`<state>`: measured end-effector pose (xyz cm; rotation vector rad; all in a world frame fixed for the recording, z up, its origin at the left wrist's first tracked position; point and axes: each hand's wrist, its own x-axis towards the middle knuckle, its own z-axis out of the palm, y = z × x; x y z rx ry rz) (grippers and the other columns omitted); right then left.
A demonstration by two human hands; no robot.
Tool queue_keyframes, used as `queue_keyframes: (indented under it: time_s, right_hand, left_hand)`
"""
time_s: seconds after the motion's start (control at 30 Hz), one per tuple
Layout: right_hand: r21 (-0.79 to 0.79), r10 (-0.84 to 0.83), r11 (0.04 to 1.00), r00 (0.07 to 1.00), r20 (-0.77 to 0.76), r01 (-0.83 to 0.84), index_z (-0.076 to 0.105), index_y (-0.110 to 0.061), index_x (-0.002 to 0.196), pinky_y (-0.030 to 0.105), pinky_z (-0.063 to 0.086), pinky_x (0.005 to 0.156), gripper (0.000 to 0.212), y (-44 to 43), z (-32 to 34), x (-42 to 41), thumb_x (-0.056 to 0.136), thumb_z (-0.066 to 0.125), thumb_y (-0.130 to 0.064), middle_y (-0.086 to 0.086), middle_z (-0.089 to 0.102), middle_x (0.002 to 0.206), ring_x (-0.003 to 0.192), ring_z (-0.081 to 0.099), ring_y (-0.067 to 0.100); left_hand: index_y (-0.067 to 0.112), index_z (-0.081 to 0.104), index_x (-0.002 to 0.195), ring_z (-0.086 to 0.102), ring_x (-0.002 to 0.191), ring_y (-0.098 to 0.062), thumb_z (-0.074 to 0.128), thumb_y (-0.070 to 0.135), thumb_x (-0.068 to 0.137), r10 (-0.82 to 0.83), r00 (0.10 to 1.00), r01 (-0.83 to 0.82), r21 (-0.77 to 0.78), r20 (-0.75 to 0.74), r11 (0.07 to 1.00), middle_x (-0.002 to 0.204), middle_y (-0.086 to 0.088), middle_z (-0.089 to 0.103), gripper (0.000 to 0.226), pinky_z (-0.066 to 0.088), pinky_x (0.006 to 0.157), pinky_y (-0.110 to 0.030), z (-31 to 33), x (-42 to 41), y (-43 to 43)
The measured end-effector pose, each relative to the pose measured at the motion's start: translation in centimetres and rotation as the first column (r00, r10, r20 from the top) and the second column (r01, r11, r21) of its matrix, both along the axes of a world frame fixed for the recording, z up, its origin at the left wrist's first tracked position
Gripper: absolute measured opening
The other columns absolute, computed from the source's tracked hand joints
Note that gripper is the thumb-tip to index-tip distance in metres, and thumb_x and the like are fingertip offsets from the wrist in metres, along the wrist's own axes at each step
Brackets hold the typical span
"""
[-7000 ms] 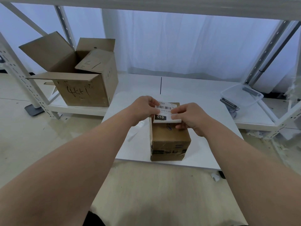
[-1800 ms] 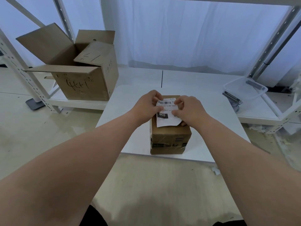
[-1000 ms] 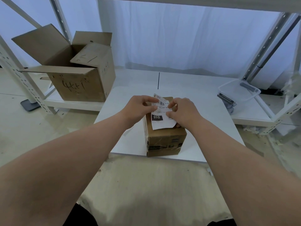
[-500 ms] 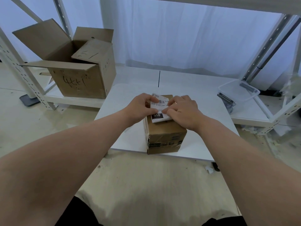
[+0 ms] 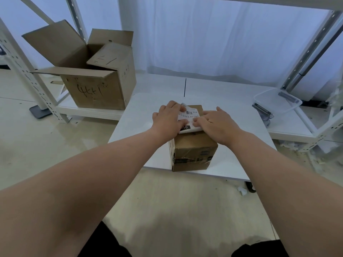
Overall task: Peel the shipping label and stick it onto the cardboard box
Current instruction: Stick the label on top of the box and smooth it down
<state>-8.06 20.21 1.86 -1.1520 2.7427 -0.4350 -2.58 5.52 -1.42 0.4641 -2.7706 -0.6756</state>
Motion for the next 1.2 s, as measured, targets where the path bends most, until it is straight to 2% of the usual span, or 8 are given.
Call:
queue_keyframes:
  time_s: [0.17, 0.3, 0.5, 0.63, 0.77, 0.93, 1.07, 1.2]
  right_hand:
    - [-0.028, -0.089, 0.995, 0.995, 0.046, 0.091, 0.068, -0.002, 0.107, 0.033, 0.025, 0.108, 0.047, 0.7, 0.0, 0.2, 0.101, 0.028, -0.025, 0.020, 0.064, 0.116, 0.110, 0.054, 0.034]
    - [-0.102, -0.109, 0.988, 0.993, 0.041, 0.112, 0.072, -0.002, 0.098, 0.041, 0.046, 0.086, 0.045, 0.2, -0.4, 0.0, 0.097, 0.035, -0.027, 0.016, 0.068, 0.105, 0.097, 0.059, 0.032]
    - [-0.099, -0.036, 0.994, 0.996, 0.084, 0.044, 0.069, -0.009, 0.108, 0.043, 0.046, 0.090, 0.039, -0.8, -0.3, 0.3, 0.094, 0.041, -0.032, 0.012, 0.063, 0.113, 0.100, 0.055, 0.027]
    - [-0.069, -0.077, 0.994, 0.994, 0.074, 0.082, 0.069, -0.009, 0.108, 0.044, 0.041, 0.095, 0.042, 0.1, -0.1, -0.2, 0.098, 0.035, -0.031, 0.015, 0.063, 0.115, 0.107, 0.053, 0.032]
    - [-0.127, -0.150, 0.978, 0.982, 0.114, 0.165, 0.070, -0.004, 0.098, 0.048, 0.046, 0.088, 0.050, 0.7, -0.6, -0.9, 0.097, 0.031, -0.035, 0.015, 0.067, 0.101, 0.093, 0.058, 0.030]
    - [-0.162, -0.149, 0.972, 0.979, 0.136, 0.171, 0.070, 0.002, 0.095, 0.046, 0.046, 0.088, 0.051, -0.2, 0.1, -0.2, 0.093, 0.031, -0.031, 0.019, 0.067, 0.102, 0.098, 0.057, 0.033]
    - [-0.130, -0.095, 0.985, 0.985, 0.147, 0.114, 0.070, -0.001, 0.092, 0.041, 0.043, 0.082, 0.043, -1.5, 0.4, 0.4, 0.091, 0.037, -0.029, 0.014, 0.066, 0.101, 0.096, 0.056, 0.030]
    - [-0.120, -0.137, 0.980, 0.975, 0.172, 0.159, 0.073, -0.010, 0.091, 0.042, 0.047, 0.087, 0.046, -1.1, 0.2, 0.0, 0.093, 0.033, -0.032, 0.008, 0.066, 0.101, 0.092, 0.058, 0.026]
  left_hand:
    - [0.026, 0.045, 0.132, 0.038, 0.124, -0.023, 0.054, 0.041, 0.090, -0.008, 0.998, 0.009, -0.008, 0.066, 1.000, 0.137, 0.004, 0.041, 0.045, 0.032, 0.097, -0.042, 0.0, 0.3, -0.5]
    - [0.025, 0.039, 0.136, 0.035, 0.127, -0.026, 0.052, 0.046, 0.090, 0.000, 0.991, 0.006, -0.049, 0.132, 0.999, 0.141, 0.000, 0.039, 0.052, 0.030, 0.102, -0.045, 0.2, 1.0, -0.4]
    - [0.032, 0.035, 0.141, 0.020, 0.138, -0.031, 0.045, 0.054, 0.090, 0.013, 0.983, 0.032, -0.237, 0.186, 0.971, 0.152, -0.006, 0.021, 0.056, 0.019, 0.110, -0.048, 0.7, 2.1, -0.9]
    - [0.044, 0.058, 0.122, 0.020, 0.135, -0.025, 0.042, 0.046, 0.095, -0.237, 0.962, 0.271, -0.374, 0.135, 0.887, 0.148, 0.004, 0.030, 0.032, 0.012, 0.108, -0.043, 1.3, 2.6, -1.4]
    - [0.045, 0.062, 0.118, 0.021, 0.133, -0.025, 0.046, 0.049, 0.093, -0.252, 0.956, 0.291, -0.395, 0.149, 0.871, 0.144, 0.007, 0.035, 0.030, 0.010, 0.109, -0.044, 1.4, 3.5, -3.3]
    - [0.046, 0.058, 0.122, 0.018, 0.135, -0.027, 0.041, 0.047, 0.095, -0.265, 0.943, 0.326, -0.419, 0.200, 0.847, 0.147, 0.007, 0.030, 0.032, 0.010, 0.110, -0.046, 1.6, 3.8, -3.0]
    - [0.054, 0.045, 0.130, 0.019, 0.134, -0.029, 0.032, 0.047, 0.097, -0.238, 0.941, 0.326, -0.450, 0.241, 0.832, 0.147, 0.002, 0.027, 0.035, 0.013, 0.108, -0.046, 1.4, 3.4, -2.1]
    - [0.048, 0.054, 0.124, 0.021, 0.134, -0.027, 0.037, 0.049, 0.096, -0.245, 0.942, 0.322, -0.419, 0.229, 0.849, 0.143, 0.003, 0.033, 0.034, 0.011, 0.108, -0.045, 1.8, 3.5, -2.9]
